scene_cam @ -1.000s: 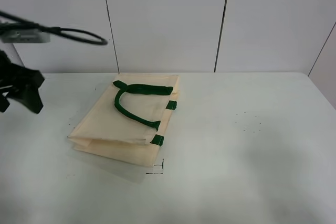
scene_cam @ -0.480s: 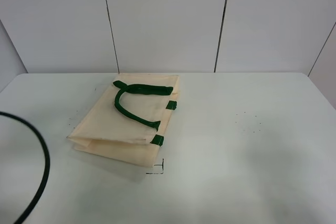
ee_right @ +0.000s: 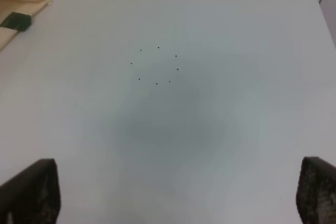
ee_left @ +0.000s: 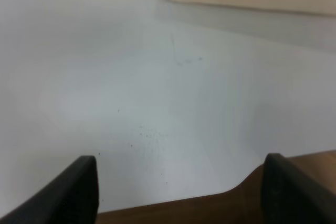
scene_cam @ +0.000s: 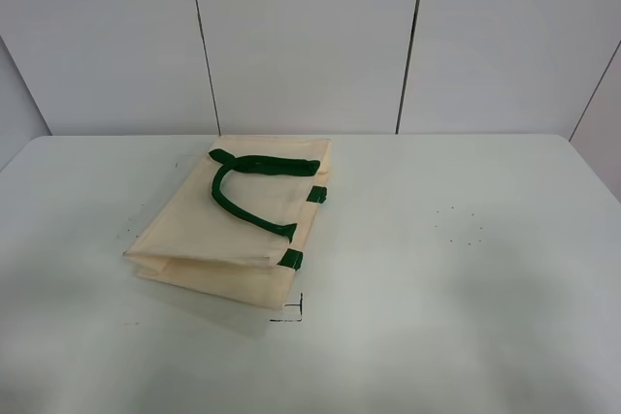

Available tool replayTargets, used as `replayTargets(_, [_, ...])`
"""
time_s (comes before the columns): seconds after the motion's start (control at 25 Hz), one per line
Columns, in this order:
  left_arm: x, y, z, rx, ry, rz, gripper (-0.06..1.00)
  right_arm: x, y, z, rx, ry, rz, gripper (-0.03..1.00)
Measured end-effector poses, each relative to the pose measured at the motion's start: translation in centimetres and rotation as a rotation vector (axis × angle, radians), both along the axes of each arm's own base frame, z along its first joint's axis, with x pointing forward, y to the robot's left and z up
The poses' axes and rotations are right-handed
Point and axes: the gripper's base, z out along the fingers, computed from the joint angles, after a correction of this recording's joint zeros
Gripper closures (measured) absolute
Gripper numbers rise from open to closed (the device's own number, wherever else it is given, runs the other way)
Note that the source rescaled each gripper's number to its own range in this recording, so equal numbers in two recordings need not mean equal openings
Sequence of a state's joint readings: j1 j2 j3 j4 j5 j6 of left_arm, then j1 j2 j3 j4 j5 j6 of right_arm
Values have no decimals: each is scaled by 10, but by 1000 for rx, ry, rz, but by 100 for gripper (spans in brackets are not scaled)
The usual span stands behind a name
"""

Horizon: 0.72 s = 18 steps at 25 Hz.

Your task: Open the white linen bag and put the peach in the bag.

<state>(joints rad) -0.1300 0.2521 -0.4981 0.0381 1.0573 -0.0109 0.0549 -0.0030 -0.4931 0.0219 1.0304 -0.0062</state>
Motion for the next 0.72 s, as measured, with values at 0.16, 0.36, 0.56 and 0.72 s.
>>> replayTargets(0.16, [0, 1, 0, 2, -1, 16, -5, 0, 0, 0, 0, 0, 0, -3])
replayTargets(0.36, [0, 3, 0, 2, -1, 105, -5, 0, 0, 0, 0, 0, 0, -3])
replayTargets(0.56, [-8, 3, 1, 0, -51, 127, -5, 0, 0, 0, 0, 0, 0, -3])
replayTargets(0.72, [-19, 3, 1, -5, -126, 127, -5, 0, 0, 0, 0, 0, 0, -3])
